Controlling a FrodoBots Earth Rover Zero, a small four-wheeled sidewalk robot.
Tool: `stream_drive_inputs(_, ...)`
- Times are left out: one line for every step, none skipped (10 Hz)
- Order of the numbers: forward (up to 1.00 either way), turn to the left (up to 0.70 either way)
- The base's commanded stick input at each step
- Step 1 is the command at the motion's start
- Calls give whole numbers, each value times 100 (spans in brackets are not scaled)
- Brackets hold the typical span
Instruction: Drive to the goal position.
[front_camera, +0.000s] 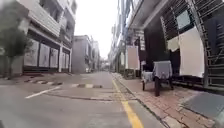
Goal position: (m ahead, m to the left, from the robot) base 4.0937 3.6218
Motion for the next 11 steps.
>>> stream_drive_inputs(47,-31)
stream_drive_inputs(47,-2)
stream_drive_inputs(47,1)
stream_drive_inputs(47,1)
stream_drive_inputs(47,1)
stream_drive_inputs(47,1)
stream_drive_inputs(47,1)
stream_drive_inputs(47,1)
stream_drive_inputs(47,1)
stream_drive_inputs(47,1)
stream_drive_inputs(47,1)
